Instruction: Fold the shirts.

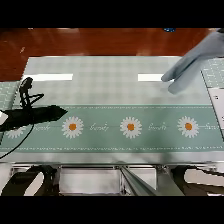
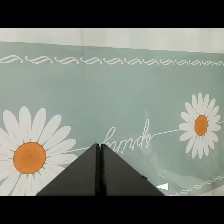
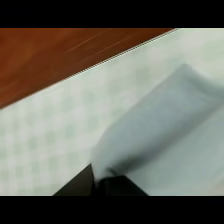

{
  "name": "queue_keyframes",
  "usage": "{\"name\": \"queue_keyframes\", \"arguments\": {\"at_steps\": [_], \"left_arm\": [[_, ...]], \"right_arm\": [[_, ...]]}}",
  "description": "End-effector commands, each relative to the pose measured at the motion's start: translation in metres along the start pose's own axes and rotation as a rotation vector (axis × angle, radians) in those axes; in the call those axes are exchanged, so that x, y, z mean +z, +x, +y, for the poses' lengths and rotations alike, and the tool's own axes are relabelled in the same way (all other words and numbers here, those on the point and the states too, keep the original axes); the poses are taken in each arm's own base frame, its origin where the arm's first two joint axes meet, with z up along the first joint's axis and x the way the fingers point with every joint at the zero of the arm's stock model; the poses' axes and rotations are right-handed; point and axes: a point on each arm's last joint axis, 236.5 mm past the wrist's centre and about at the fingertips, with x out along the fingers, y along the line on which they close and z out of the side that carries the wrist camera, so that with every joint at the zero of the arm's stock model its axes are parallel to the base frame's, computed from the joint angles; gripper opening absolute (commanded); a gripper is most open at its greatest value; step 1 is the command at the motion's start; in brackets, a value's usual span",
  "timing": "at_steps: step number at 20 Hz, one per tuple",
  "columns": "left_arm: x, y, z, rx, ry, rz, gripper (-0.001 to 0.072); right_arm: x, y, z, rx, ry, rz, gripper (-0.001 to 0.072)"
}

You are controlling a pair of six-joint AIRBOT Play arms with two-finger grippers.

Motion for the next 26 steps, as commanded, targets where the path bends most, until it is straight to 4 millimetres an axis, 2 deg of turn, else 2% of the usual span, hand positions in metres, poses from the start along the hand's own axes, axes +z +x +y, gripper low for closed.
{"name": "queue_keyframes", "arguments": {"at_steps": [1,3,8,13,16,19,20,21,23,24,26], "left_arm": [[0.001,0.0,0.0,0.002,0.001,-0.005,0.0026],[0.006,0.0,0.002,0.007,0.001,-0.024,0.0026],[0.025,-0.001,0.007,0.028,0.001,-0.106,0.0026],[0.034,-0.003,0.009,0.038,0.001,-0.145,0.0026],[0.037,-0.003,0.01,0.041,0.002,-0.155,0.0026],[0.036,-0.003,0.01,0.041,0.002,-0.154,0.0026],[0.036,-0.003,0.01,0.041,0.004,-0.155,0.0026],[0.036,-0.003,0.01,0.041,0.004,-0.154,0.0026],[0.039,-0.003,0.011,0.046,0.012,-0.167,0.0026],[0.05,-0.005,0.014,0.066,0.057,-0.203,0.0026],[0.089,-0.021,0.028,0.123,0.072,-0.288,0.0026]], "right_arm": [[-0.007,-0.05,-0.054,-0.132,0.13,-0.014,0.0022],[-0.029,-0.072,-0.085,-0.243,0.148,0.03,0.0021],[-0.091,-0.111,-0.143,-0.405,0.302,0.102,0.0021],[-0.183,-0.168,-0.222,-0.654,0.566,0.137,0.0021],[-0.241,-0.203,-0.252,-0.818,0.749,0.159,0.0022],[-0.29,-0.242,-0.27,-1.068,0.85,0.222,0.003],[-0.302,-0.25,-0.274,-1.126,0.877,0.246,0.0173],[-0.312,-0.253,-0.276,-1.158,0.895,0.271,0.041],[-0.313,-0.248,-0.28,-1.146,0.89,0.279,0.0411],[-0.309,-0.244,-0.282,-1.132,0.877,0.273,0.0409],[-0.293,-0.225,-0.284,-1.042,0.857,0.245,0.0387]]}}
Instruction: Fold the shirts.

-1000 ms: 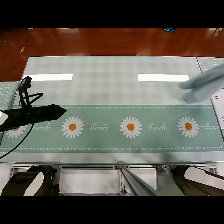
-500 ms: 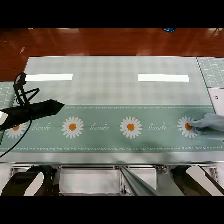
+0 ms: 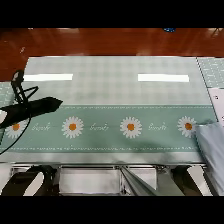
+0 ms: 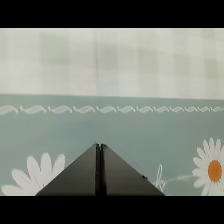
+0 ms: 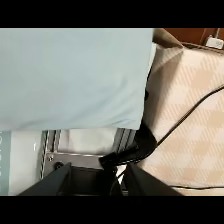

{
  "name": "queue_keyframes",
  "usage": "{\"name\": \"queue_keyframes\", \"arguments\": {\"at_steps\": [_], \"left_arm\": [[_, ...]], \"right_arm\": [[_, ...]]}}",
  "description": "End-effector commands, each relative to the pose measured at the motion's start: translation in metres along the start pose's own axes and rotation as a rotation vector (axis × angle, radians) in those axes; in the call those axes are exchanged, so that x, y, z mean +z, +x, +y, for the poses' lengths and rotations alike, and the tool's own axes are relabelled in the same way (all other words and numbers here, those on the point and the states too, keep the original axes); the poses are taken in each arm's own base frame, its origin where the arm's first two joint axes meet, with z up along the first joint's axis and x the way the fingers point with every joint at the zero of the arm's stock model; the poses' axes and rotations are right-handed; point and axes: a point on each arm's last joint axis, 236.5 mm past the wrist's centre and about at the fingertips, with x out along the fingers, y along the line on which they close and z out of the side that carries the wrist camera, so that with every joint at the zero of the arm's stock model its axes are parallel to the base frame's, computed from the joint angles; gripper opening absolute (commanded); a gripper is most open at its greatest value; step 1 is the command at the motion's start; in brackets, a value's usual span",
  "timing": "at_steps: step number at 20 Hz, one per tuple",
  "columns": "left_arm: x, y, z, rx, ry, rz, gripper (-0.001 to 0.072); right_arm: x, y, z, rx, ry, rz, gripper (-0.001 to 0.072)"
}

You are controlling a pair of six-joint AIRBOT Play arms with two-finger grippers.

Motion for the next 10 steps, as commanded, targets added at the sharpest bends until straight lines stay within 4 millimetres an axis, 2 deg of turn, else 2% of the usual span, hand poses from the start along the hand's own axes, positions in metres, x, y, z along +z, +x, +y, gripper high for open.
{"name": "queue_keyframes", "arguments": {"at_steps": [1,2,3,4,5,6,7,8,9,10], "left_arm": [[0.062,-0.013,0.018,0.064,0.03,-0.128,0.0026],[0.095,-0.022,0.015,0.06,0.023,-0.184,0.0026],[0.124,-0.032,0.006,0.041,0.032,-0.228,0.0026],[0.152,-0.041,-0.01,0.019,0.069,-0.253,0.0026],[0.172,-0.046,-0.034,-0.022,0.117,-0.251,0.0025],[0.186,-0.047,-0.059,-0.065,0.17,-0.236,0.0025],[0.193,-0.044,-0.085,-0.095,0.247,-0.203,0.0025],[0.191,-0.036,-0.102,-0.085,0.341,-0.15,0.0025],[0.181,-0.025,-0.109,-0.036,0.399,-0.075,0.0025],[0.169,-0.013,-0.108,0.022,0.408,-0.013,0.0025]], "right_arm": [[0.015,0.002,0.03,0.121,-0.015,-0.02,0.0284],[0.03,-0.01,0.066,0.275,-0.042,-0.055,0.0102],[0.04,-0.032,0.113,0.468,-0.116,-0.1,0.0023],[0.047,-0.064,0.166,0.655,-0.22,-0.171,0.0023],[0.045,-0.096,0.212,0.787,-0.338,-0.243,0.0023],[0.029,-0.127,0.26,0.883,-0.49,-0.316,0.0023],[0.0,-0.15,0.302,0.937,-0.645,-0.371,0.0023],[-0.035,-0.162,0.337,0.965,-0.784,-0.412,0.0023],[-0.069,-0.163,0.364,0.946,-0.897,-0.438,0.0023],[-0.096,-0.15,0.385,0.857,-0.985,-0.468,0.0023]]}}
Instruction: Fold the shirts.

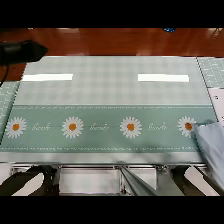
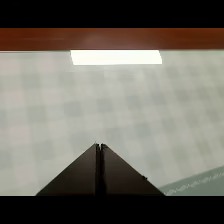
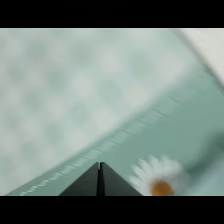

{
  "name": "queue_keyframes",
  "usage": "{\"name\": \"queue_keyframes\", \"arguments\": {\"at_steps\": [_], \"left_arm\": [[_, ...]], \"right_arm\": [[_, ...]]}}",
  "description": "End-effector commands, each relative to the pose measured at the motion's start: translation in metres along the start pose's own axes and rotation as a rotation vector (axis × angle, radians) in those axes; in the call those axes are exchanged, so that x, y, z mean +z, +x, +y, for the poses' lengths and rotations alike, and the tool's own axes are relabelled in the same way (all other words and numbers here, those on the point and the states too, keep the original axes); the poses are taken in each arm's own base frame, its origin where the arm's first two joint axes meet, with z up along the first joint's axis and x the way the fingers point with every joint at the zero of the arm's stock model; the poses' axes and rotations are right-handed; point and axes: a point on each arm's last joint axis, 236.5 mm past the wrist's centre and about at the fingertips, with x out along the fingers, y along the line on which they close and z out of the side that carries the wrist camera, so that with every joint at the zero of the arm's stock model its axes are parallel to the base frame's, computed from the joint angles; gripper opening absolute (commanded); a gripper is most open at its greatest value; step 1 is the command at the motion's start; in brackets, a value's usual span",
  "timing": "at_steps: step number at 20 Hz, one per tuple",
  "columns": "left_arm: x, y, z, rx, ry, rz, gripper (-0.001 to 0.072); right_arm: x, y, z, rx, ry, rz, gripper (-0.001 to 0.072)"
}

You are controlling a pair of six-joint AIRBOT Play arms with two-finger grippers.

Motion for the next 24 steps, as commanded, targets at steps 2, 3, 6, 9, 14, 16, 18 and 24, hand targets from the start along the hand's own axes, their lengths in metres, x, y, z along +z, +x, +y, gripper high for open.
{"name": "queue_keyframes", "arguments": {"at_steps": [2,3,6,9,14,16,18,24], "left_arm": [[-0.038,0.04,-0.003,0.161,0.154,0.247,0.0025],[-0.065,0.052,0.014,0.208,0.116,0.313,0.0025],[-0.143,0.066,0.056,0.281,-0.01,0.514,0.0026],[-0.16,0.065,0.063,0.291,-0.029,0.569,0.0026],[-0.152,0.069,0.063,0.29,-0.024,0.534,0.0026],[-0.152,0.069,0.063,0.29,-0.024,0.534,0.0026],[-0.152,0.069,0.063,0.29,-0.024,0.534,0.0026],[-0.152,0.069,0.064,0.29,-0.024,0.533,0.0026]], "right_arm": [[-0.04,0.084,0.135,-0.07,-0.482,0.029,0.0023],[-0.059,0.105,0.144,-0.12,-0.588,0.075,0.0023],[-0.11,0.155,0.149,-0.188,-0.686,0.243,0.0023],[-0.124,0.173,0.148,-0.198,-0.658,0.292,0.0023],[-0.123,0.168,0.142,-0.221,-0.665,0.302,0.0024],[-0.123,0.168,0.142,-0.221,-0.665,0.302,0.0023],[-0.123,0.168,0.142,-0.221,-0.664,0.302,0.0023],[-0.123,0.168,0.142,-0.221,-0.664,0.302,0.0024]]}}
